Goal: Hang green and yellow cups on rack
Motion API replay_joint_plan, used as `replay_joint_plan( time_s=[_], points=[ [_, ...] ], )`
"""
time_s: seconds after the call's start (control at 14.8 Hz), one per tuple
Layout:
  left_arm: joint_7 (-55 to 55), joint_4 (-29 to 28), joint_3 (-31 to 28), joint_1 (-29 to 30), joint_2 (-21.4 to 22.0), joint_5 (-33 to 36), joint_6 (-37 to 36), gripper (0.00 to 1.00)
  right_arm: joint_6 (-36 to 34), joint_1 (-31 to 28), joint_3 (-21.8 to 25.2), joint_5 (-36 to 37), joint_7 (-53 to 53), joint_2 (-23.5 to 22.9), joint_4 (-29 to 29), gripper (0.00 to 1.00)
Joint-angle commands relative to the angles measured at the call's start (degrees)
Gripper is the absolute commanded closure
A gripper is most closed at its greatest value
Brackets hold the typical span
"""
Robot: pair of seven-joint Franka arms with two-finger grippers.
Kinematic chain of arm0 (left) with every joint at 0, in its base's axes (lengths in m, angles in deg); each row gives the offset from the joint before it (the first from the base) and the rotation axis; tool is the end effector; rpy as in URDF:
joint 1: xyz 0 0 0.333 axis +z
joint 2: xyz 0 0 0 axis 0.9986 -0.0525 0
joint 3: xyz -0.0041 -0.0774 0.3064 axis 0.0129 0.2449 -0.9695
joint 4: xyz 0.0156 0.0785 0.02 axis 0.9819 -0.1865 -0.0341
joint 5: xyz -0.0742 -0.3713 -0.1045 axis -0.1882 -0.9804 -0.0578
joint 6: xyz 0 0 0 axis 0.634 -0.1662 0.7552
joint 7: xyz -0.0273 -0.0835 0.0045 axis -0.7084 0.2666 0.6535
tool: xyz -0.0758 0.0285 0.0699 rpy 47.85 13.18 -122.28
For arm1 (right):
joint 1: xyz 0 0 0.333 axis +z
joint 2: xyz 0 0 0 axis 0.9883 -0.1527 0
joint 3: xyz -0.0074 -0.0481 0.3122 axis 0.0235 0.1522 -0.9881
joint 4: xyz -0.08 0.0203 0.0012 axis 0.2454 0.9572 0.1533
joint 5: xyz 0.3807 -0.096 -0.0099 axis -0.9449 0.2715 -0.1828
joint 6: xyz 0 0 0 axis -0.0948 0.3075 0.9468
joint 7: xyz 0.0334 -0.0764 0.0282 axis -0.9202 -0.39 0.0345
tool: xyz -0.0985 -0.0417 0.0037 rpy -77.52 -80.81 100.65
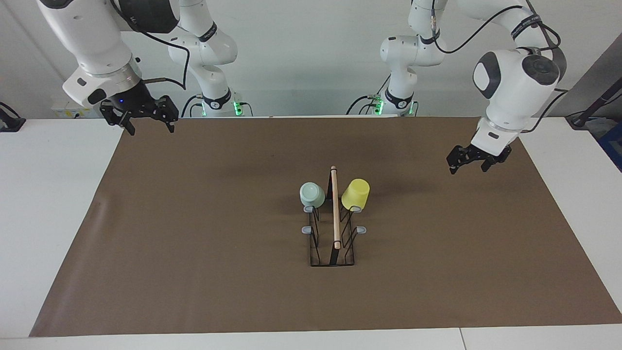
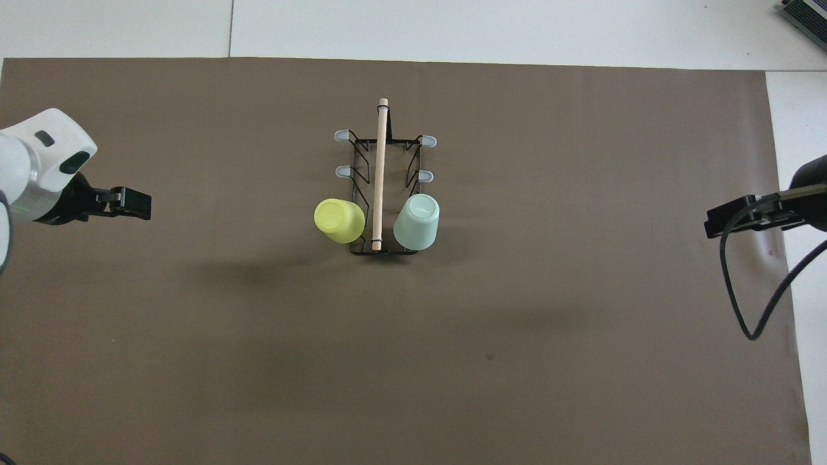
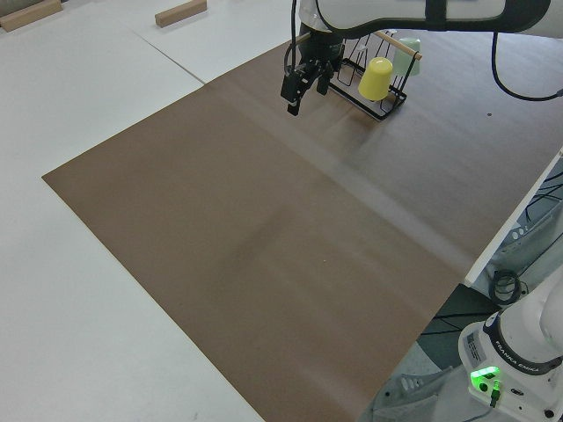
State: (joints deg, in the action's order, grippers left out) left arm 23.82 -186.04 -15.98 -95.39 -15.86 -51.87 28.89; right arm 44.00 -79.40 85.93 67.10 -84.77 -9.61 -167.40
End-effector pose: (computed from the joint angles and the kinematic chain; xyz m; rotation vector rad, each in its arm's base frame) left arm 0.5716 -0.0056 0.4977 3.1326 -0.0705 0.0252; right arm 0.5488 0.0000 0.6184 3.1093 0.1286 -0.1347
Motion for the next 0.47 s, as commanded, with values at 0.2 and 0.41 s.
replay_joint_plan(
  time_s=[0.2, 0.41],
  points=[
    [3.0, 3.1, 0.3, 1.8, 2.1, -1.8, -2.6, 0.00, -1.0, -0.6, -0.4, -0.3, 0.3, -0.1, 0.6, 0.00],
    [3.0, 7.5, 2.1, 2.9, 1.8, -1.3, -7.2, 0.00, -0.9, -0.6, -0.4, -0.3, 0.3, -0.1, 0.6, 0.00]
  ],
)
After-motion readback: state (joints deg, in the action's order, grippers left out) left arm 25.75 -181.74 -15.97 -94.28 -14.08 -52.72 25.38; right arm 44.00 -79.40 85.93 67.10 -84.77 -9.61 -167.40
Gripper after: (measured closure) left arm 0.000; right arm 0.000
